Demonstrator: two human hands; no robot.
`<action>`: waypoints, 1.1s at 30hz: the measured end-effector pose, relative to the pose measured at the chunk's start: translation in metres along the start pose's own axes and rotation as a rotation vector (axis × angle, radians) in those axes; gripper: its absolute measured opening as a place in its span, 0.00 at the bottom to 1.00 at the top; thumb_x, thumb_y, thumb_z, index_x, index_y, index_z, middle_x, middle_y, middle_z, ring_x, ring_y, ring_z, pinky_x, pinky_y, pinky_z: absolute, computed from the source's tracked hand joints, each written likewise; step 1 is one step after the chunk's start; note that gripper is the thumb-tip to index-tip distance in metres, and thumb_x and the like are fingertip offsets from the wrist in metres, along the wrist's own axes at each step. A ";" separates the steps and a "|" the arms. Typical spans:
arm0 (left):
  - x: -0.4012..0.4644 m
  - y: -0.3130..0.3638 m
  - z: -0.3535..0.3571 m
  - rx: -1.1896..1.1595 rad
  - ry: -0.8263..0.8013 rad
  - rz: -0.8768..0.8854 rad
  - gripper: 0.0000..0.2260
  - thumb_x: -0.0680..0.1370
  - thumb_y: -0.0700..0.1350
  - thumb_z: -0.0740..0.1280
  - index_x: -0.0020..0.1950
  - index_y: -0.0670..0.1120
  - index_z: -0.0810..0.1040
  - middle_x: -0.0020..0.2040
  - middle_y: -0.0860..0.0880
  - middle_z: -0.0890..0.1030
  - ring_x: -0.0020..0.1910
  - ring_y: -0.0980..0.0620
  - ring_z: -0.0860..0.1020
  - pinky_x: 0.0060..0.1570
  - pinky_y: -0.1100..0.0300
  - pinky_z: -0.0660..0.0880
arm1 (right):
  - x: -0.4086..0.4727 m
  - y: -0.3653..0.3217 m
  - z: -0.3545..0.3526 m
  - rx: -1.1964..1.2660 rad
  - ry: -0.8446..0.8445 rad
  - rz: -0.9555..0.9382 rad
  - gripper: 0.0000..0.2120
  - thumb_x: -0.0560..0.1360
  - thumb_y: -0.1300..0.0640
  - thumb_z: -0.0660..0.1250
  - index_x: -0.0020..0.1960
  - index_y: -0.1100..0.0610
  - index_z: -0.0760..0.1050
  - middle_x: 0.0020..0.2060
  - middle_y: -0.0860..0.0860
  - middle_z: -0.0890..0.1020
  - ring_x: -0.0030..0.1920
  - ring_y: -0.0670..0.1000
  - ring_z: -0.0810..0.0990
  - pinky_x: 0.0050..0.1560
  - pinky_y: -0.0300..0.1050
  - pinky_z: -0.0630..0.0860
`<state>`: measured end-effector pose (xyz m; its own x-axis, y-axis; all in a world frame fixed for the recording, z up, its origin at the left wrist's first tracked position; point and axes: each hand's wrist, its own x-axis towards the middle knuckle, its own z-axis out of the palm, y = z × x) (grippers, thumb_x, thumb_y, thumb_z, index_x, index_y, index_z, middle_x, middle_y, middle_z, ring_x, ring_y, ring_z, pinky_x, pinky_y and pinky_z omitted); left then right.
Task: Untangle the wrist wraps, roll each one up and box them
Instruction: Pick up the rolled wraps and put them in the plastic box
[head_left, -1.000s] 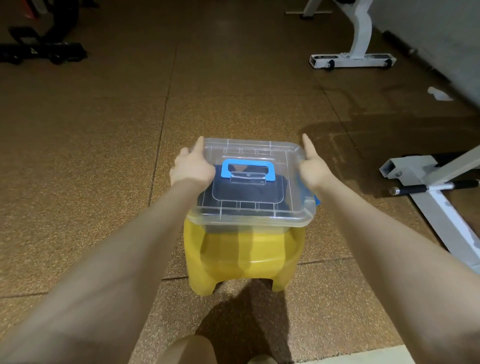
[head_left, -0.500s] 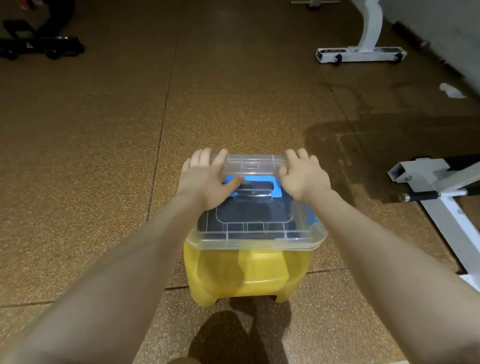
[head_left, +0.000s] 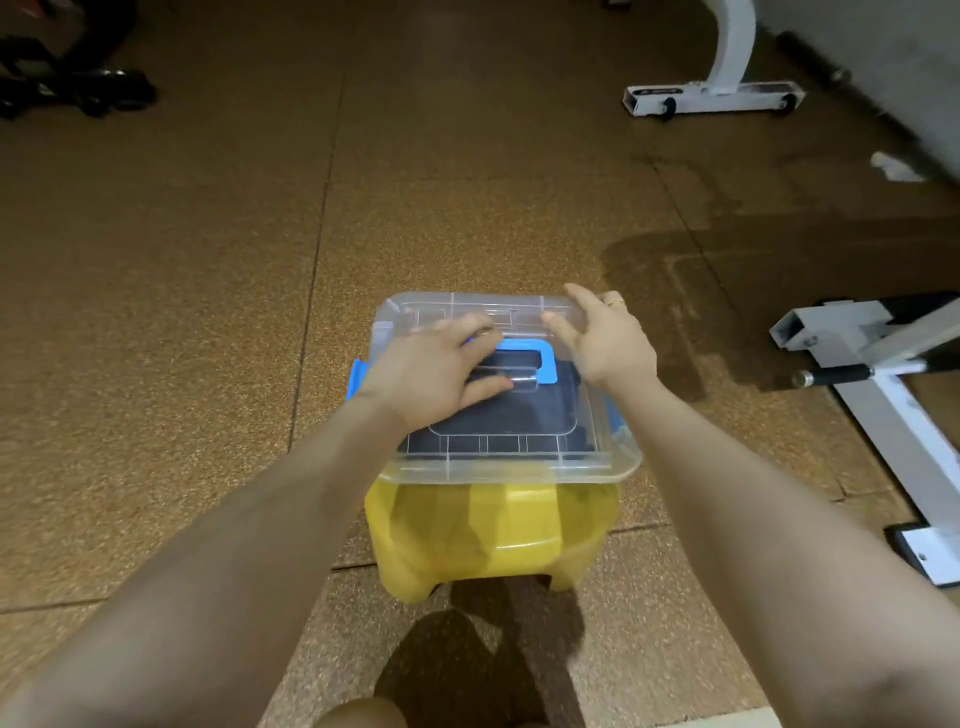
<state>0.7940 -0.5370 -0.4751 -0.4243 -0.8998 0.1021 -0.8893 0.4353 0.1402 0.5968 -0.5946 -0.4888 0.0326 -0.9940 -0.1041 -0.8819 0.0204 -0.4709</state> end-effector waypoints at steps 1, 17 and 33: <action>-0.003 0.005 -0.003 -0.077 -0.070 -0.056 0.38 0.71 0.70 0.49 0.69 0.46 0.73 0.71 0.50 0.70 0.65 0.45 0.73 0.61 0.54 0.69 | -0.001 0.000 0.001 -0.021 -0.001 0.006 0.26 0.78 0.38 0.54 0.74 0.43 0.60 0.71 0.55 0.64 0.67 0.59 0.67 0.63 0.59 0.69; -0.013 0.022 0.007 -0.060 -0.260 -0.191 0.45 0.68 0.74 0.59 0.78 0.56 0.47 0.79 0.54 0.41 0.77 0.56 0.43 0.75 0.55 0.36 | -0.030 0.030 -0.036 0.612 -0.247 0.454 0.31 0.69 0.48 0.75 0.63 0.65 0.71 0.52 0.60 0.82 0.46 0.57 0.83 0.41 0.48 0.80; -0.010 0.023 0.010 -0.065 -0.222 -0.176 0.42 0.73 0.67 0.63 0.79 0.49 0.52 0.79 0.49 0.44 0.78 0.54 0.45 0.75 0.52 0.38 | -0.053 -0.037 0.021 -0.290 -0.021 -0.300 0.25 0.83 0.48 0.46 0.78 0.50 0.48 0.78 0.52 0.42 0.77 0.53 0.42 0.75 0.52 0.41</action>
<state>0.7756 -0.5181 -0.4829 -0.2976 -0.9434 -0.1465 -0.9428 0.2662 0.2006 0.6374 -0.5408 -0.4845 0.3155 -0.9487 -0.0191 -0.9276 -0.3041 -0.2170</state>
